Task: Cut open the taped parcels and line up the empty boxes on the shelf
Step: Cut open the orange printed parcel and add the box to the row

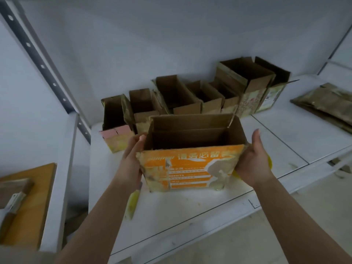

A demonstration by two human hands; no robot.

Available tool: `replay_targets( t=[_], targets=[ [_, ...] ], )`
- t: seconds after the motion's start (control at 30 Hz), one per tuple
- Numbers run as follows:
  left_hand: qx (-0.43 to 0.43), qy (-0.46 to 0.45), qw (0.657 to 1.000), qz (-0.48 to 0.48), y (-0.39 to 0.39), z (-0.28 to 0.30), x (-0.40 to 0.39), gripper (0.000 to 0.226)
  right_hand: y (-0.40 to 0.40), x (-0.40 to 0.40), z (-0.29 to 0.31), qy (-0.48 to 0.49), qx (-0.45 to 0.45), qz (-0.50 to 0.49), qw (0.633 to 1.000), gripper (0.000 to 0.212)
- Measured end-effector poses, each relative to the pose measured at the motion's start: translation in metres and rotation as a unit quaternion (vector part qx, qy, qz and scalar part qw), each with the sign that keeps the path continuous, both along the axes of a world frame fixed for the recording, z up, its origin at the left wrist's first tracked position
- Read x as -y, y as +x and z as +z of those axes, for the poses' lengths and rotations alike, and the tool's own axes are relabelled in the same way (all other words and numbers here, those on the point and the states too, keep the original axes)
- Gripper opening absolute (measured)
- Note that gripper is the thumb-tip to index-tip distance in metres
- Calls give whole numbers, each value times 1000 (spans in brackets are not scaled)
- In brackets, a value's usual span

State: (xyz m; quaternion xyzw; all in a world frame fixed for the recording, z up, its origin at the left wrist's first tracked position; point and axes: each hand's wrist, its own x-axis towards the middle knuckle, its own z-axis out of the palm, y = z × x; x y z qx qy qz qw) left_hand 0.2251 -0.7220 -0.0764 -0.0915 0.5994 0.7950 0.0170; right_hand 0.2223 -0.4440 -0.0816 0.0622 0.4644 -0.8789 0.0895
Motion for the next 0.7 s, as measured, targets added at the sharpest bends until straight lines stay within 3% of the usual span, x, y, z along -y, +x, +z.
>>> replay_targets(
  t=[0.1,0.33,0.47,0.57,0.63,0.7],
  targets=[
    [2,14,999,-34,-10,4,0,42,-3,10,3,-13,36,-19,999,48],
    [-14,1,998,-55,-17,2,12,47,-3,25,-4,35,72,-30,996,62],
    [-27,11,997,-68,-15,-2,17,47,-5,26,-1,42,65,-28,997,57],
    [-35,-1,994,-105,-16,-2,21,54,-9,24,-1,79,54,-19,995,39],
    [-41,-17,990,-135,-16,-1,24,61,-12,24,0,114,45,-11,992,54],
    [-62,-17,986,-155,-16,-2,27,59,-13,27,4,119,26,-8,992,46]
  ],
)
